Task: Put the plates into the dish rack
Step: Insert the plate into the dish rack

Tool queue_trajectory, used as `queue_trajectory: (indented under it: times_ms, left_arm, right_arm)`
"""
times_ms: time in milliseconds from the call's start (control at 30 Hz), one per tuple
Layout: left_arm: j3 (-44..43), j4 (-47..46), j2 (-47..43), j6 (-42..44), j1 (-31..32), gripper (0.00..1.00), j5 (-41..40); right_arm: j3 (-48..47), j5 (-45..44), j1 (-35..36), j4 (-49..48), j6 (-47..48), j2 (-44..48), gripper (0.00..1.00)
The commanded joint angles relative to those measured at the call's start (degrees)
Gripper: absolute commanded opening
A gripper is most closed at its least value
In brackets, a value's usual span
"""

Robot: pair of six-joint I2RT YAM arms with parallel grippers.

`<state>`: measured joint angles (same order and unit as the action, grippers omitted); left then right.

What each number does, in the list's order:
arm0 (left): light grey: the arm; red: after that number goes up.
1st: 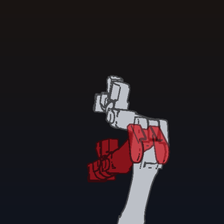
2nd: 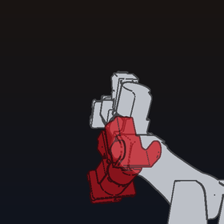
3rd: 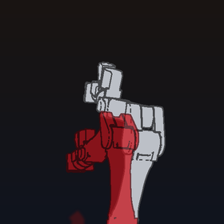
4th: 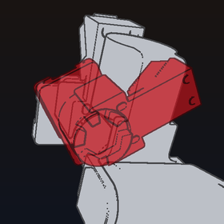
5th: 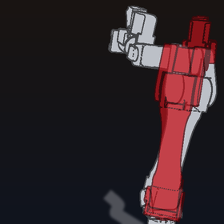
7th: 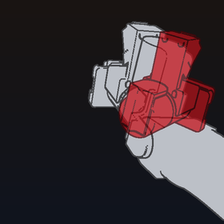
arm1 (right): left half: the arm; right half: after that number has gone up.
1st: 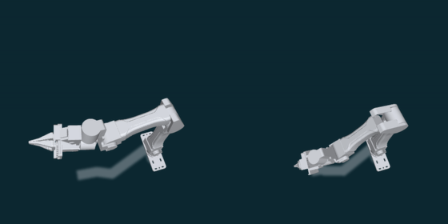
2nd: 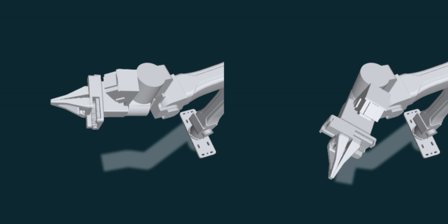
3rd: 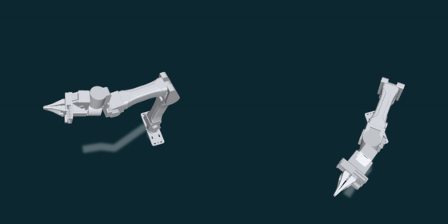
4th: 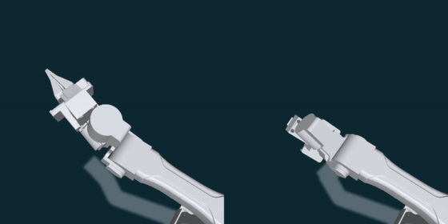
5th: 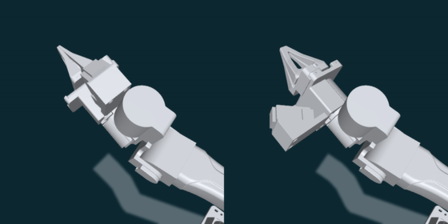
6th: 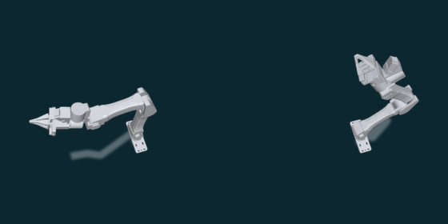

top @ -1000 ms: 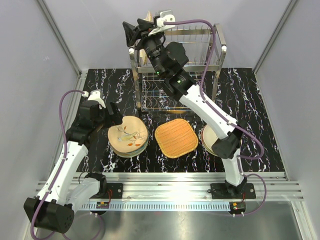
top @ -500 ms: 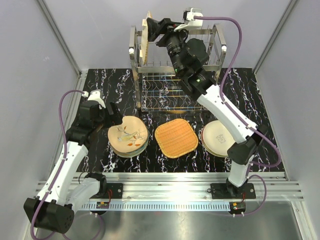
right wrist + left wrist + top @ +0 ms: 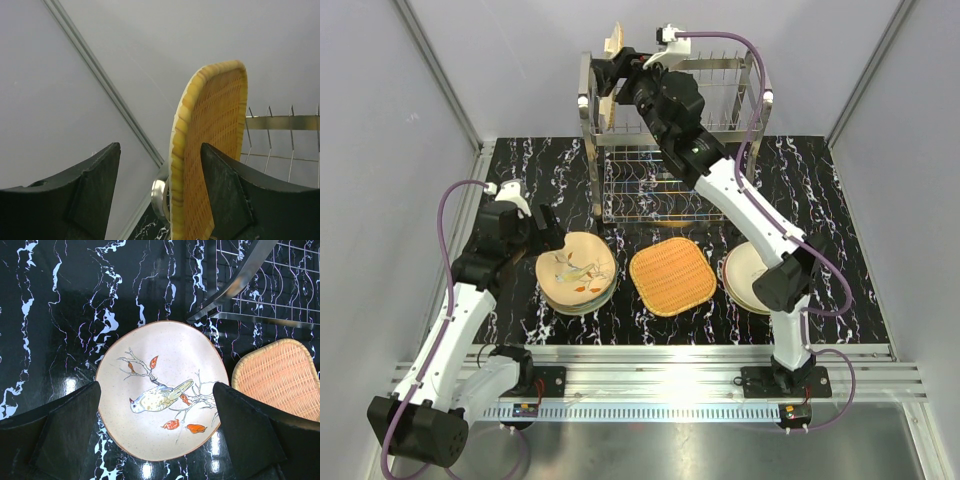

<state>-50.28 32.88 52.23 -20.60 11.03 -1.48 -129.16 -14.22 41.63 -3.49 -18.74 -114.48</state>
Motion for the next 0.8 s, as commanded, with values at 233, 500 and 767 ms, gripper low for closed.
queue_trajectory:
  times_ms: [233, 500, 767]
  left_arm:
    - [-1.3, -2.4, -1.0, 0.2, 0.0, 0.99, 1.2]
    - [-1.2, -2.5, -0.9, 0.2, 0.0, 0.99, 1.2]
    - [-1.2, -2.6, -0.8, 0.2, 0.0, 0.99, 1.2]
  right_arm:
    - [-3.9, 9.0, 0.1, -2.1, -3.5, -1.9, 0.71]
    - [-5.0, 12.9, 0.1, -2.5, -4.2, -2.9, 0.70]
    - [-5.0, 13.9, 0.1, -2.1, -3.9, -2.9, 0.70]
